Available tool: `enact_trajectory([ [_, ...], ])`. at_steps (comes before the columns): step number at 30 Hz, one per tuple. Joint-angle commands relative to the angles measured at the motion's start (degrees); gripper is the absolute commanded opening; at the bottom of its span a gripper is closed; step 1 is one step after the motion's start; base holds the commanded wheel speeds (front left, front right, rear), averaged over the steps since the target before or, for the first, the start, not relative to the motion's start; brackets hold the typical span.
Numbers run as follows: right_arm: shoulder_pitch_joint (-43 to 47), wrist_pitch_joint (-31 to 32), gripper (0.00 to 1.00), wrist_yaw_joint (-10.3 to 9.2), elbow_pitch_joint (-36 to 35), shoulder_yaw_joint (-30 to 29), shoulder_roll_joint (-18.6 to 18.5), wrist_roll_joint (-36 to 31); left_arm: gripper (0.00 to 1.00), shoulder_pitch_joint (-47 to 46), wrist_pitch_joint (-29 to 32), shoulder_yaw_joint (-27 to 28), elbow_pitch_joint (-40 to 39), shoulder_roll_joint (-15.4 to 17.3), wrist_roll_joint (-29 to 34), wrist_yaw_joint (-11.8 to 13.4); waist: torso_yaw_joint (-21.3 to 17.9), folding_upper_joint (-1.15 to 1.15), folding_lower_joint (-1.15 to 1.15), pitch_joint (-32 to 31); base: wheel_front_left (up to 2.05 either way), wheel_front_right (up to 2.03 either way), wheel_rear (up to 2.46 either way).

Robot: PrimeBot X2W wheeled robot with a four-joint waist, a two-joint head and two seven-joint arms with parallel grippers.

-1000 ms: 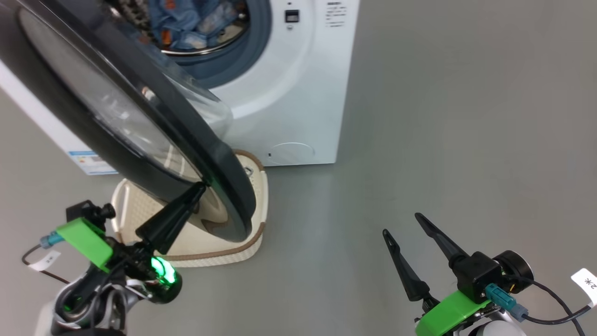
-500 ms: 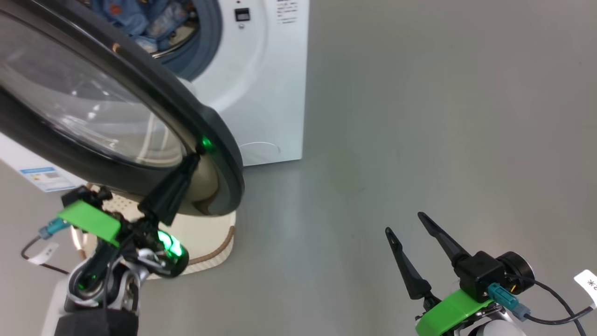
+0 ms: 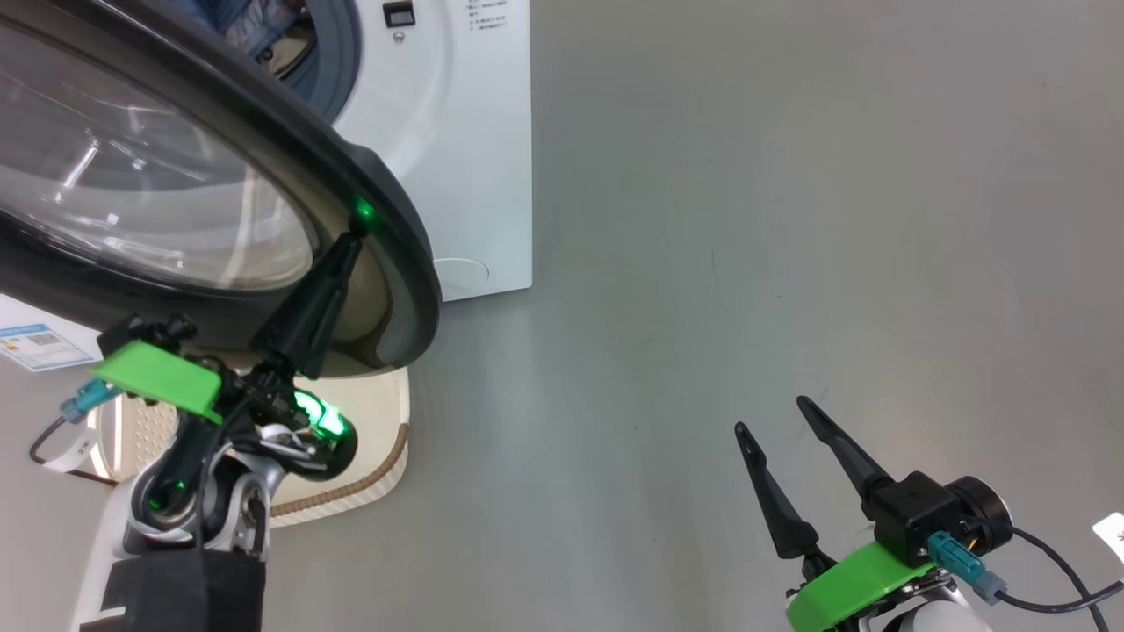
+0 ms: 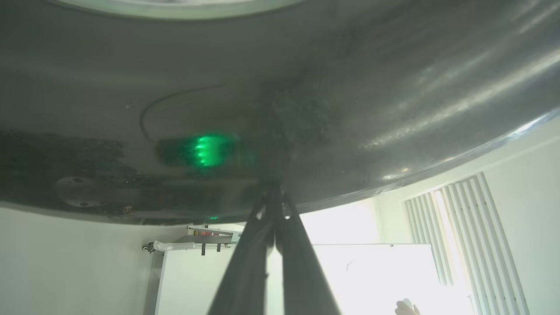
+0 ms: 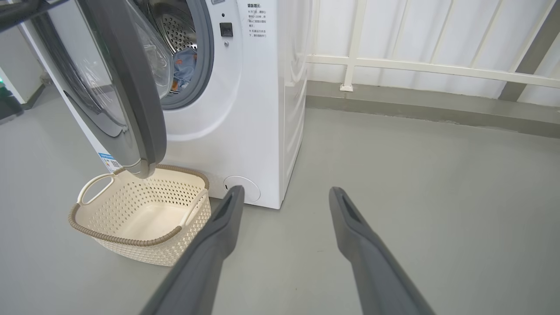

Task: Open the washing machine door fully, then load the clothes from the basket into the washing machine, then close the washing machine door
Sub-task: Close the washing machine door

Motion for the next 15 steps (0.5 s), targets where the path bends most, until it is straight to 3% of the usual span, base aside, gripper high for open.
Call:
enact_trajectory([
  [1,-1.76,-0.72,1.0,0.09,-1.14,0.89,0.36,0.19,0.0,-0.98,0.29,1.9,-2.33,1.01,-0.88,-0.4,0.12,0.0,0.0,-0.19,0.0,0.0,0.0],
  [11,-0.94,-1.15,1.0,0.09,-2.65,-0.75,0.82,0.01,0.0,6.18,2.2,5.51,-9.73,1.01,-0.53,-0.4,2.62,0.0,0.0,-3.27,0.0,0.0,0.0],
  [15,-0.42,-1.22,1.0,0.09,-4.05,-1.2,0.86,-0.32,0.0,10.64,1.47,7.47,-15.39,1.01,3.96,-0.4,4.16,0.0,0.0,-4.91,0.0,0.0,0.0],
])
